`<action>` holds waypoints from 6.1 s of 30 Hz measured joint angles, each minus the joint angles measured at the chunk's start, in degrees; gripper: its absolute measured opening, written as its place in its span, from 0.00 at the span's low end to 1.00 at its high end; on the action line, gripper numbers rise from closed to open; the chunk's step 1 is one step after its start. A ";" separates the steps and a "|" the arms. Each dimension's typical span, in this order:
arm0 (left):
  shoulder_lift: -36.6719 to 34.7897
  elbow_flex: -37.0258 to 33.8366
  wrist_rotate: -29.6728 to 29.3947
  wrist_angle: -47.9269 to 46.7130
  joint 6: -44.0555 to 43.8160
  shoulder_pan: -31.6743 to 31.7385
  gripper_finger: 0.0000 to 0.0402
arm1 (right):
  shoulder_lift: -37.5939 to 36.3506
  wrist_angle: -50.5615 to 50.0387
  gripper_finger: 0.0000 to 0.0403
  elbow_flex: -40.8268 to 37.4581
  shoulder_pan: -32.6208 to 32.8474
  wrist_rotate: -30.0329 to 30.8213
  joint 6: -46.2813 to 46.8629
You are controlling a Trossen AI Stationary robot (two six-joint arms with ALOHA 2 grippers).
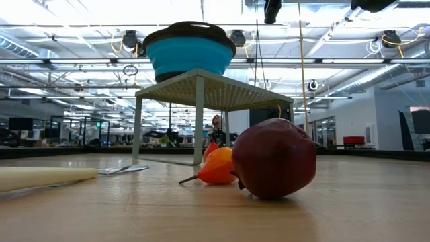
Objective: Pick & Place Fruit
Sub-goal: Put the peach into the blue strainer bowl, then put the pomegranate into the blue strainer bowl
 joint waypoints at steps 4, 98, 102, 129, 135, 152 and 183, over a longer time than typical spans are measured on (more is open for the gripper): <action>-0.64 0.00 -0.51 -1.63 0.23 0.06 0.00 | 0.00 -0.30 0.37 0.02 -0.02 0.00 0.02; -1.91 0.00 -7.28 -22.02 2.44 23.28 0.31 | 0.01 -18.01 0.00 0.02 6.88 -0.23 -3.44; -3.56 0.02 -7.29 -19.68 3.41 23.28 0.37 | 0.01 -18.03 0.00 0.02 6.86 -0.22 -3.44; -20.95 0.02 -10.32 -21.12 -1.68 17.09 0.22 | 0.00 -18.22 0.00 0.02 6.87 -0.22 -3.44; -21.63 0.02 -8.73 -22.81 -2.44 14.41 0.10 | 0.00 -18.20 0.01 0.02 6.87 -0.22 -3.44; -21.62 0.02 -9.23 -26.98 -4.39 7.31 0.05 | 0.02 -18.20 0.01 0.02 6.86 -0.22 -3.44; -21.60 0.00 -8.73 -27.22 -5.50 5.83 0.06 | 0.02 -18.20 0.01 0.02 6.87 -0.24 -3.44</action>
